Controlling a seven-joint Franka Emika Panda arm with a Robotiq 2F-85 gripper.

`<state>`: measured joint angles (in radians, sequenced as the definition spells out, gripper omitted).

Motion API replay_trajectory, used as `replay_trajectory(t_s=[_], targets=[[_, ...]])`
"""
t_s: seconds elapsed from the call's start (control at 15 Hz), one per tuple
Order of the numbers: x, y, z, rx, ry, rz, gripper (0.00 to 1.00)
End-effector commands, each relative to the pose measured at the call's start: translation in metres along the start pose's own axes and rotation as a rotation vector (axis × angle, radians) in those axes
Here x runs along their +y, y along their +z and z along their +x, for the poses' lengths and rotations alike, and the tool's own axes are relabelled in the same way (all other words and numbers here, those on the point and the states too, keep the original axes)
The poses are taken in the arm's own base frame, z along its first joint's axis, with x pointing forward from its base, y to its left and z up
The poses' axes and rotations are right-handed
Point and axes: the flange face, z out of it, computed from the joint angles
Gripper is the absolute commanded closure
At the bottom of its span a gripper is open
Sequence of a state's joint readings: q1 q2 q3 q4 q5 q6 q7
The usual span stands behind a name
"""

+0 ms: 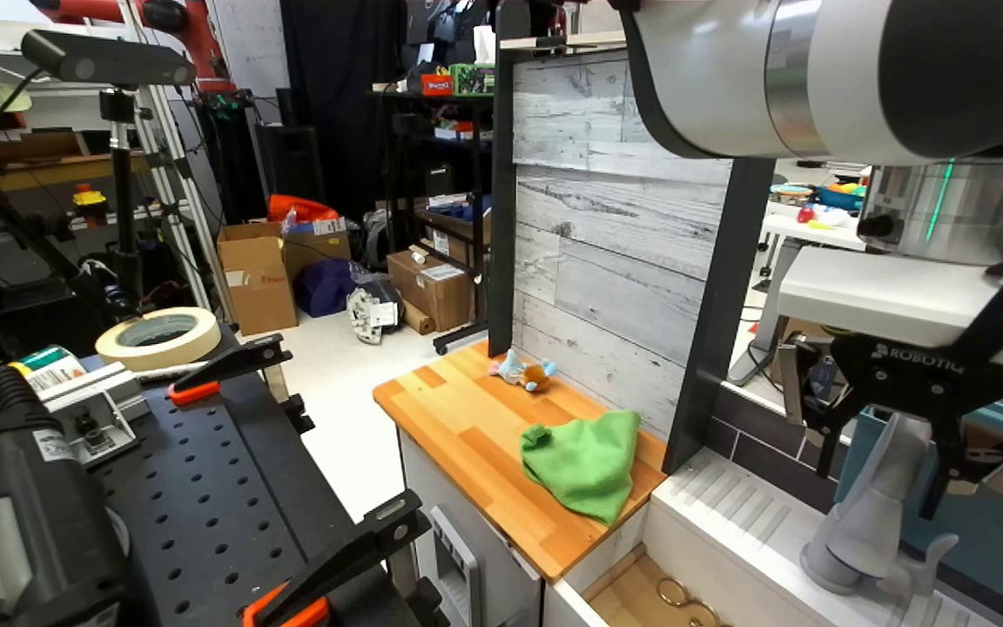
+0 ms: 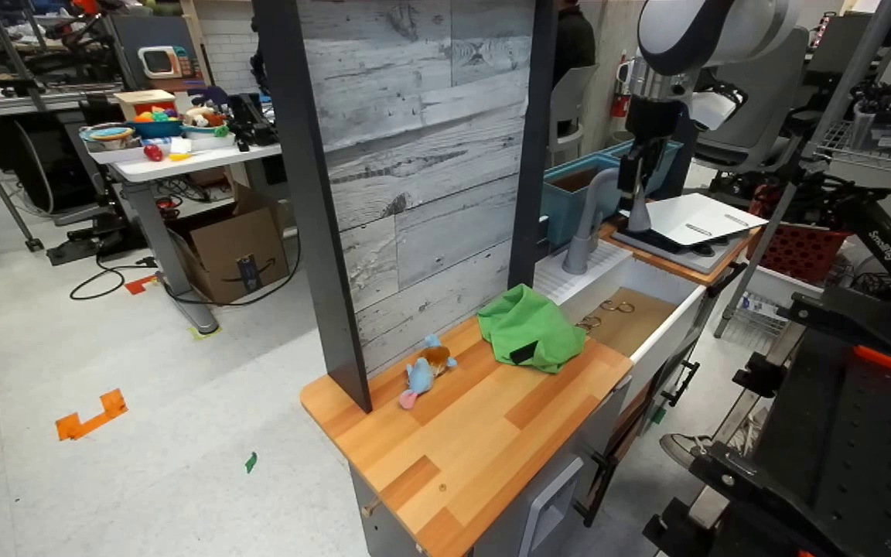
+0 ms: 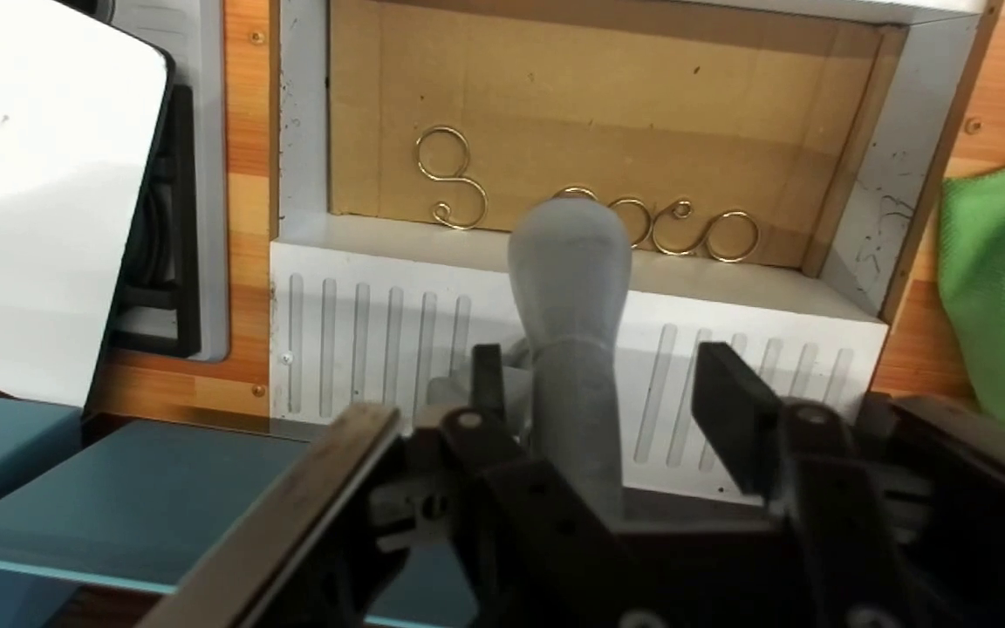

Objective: Turn the faucet to the left, then move the blue toy forward

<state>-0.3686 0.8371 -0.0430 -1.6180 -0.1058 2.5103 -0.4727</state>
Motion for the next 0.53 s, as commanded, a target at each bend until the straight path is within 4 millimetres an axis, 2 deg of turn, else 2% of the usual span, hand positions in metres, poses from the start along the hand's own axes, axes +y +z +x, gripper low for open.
replay_trajectory(t_s=[0.0, 0.2, 0.47], targets=[[0.004, -0.004, -0.005, -0.008, 0.001, 0.029, 0.73], [0.0, -0.005, -0.011, -0.024, 0.007, 0.038, 0.95], [-0.01, -0.006, -0.012, -0.035, 0.104, 0.059, 0.93]])
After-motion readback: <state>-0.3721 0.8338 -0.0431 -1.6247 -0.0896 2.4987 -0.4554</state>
